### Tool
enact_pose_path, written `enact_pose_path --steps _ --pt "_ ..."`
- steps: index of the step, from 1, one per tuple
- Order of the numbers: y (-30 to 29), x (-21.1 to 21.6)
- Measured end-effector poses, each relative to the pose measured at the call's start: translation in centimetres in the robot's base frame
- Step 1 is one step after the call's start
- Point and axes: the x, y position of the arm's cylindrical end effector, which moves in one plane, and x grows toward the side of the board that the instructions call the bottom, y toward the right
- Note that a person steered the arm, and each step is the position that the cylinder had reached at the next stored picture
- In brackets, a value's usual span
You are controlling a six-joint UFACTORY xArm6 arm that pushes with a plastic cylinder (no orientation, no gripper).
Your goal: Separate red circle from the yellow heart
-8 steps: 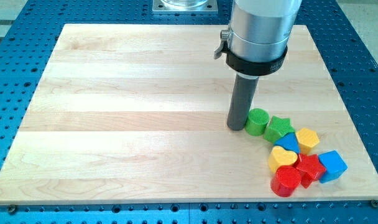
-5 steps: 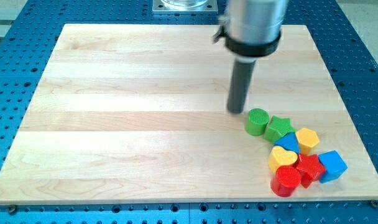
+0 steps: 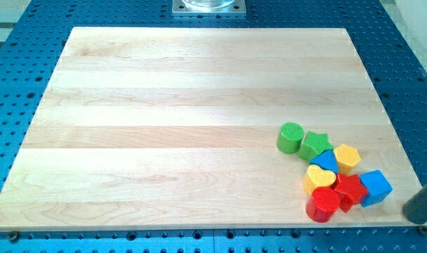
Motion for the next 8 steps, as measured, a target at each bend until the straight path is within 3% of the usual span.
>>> enact_pose_path --steps 6,8 --pt "-18.6 0.0" --pt "-19.8 0.0"
